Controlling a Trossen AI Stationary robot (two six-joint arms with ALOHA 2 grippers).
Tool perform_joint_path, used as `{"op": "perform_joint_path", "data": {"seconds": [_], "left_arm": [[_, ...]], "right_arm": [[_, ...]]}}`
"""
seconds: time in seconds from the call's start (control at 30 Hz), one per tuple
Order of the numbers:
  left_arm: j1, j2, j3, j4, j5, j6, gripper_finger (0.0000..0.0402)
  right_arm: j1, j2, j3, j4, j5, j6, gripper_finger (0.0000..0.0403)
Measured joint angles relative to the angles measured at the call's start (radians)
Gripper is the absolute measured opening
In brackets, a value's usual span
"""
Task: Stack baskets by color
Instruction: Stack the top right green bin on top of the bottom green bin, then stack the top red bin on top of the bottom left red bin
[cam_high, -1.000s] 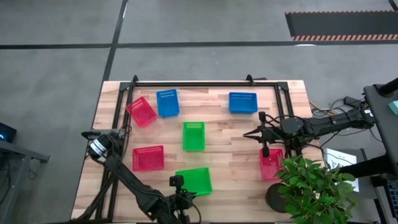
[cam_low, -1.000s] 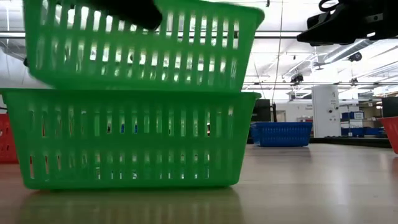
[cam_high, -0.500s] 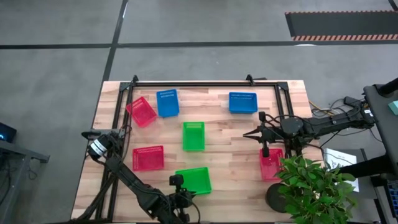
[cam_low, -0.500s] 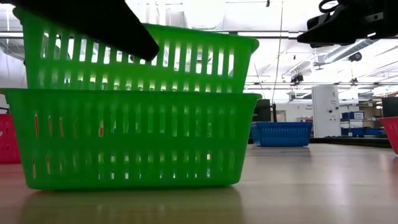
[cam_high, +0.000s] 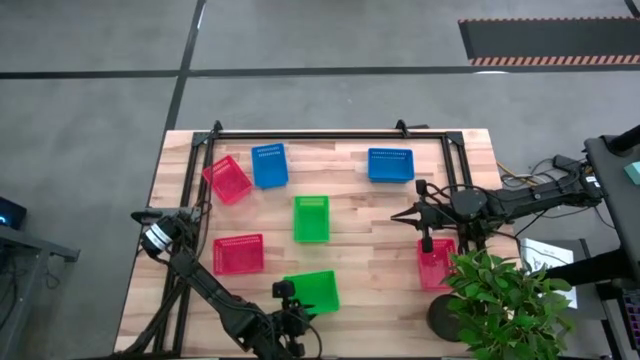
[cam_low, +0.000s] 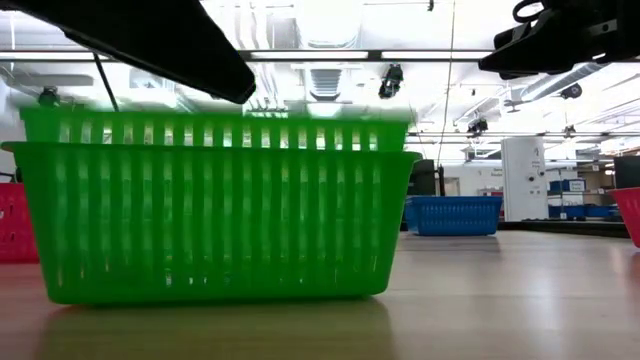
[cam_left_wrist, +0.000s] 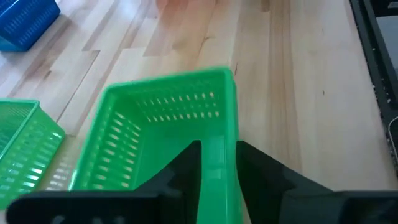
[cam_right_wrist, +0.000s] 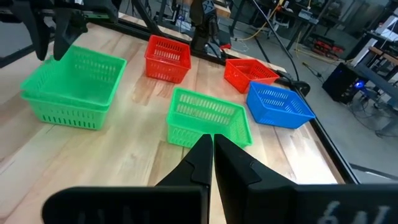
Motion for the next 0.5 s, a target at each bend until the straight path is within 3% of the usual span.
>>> {"op": "perform_joint_path", "data": {"seconds": [0.23, 0.5], "left_arm": [[0.013, -0.058, -0.001, 0.008, 0.108, 0.0, 0.0091], [0.059, -0.204, -0.02, 0.006, 0.105, 0.015, 0.0091]], "right_arm": [[0.0, 0.002, -0.005, 0.0, 0.0, 0.047, 0.0009], [0.0, 0.041, -0.005, 0.007, 0.0, 0.084, 0.0009]]}}
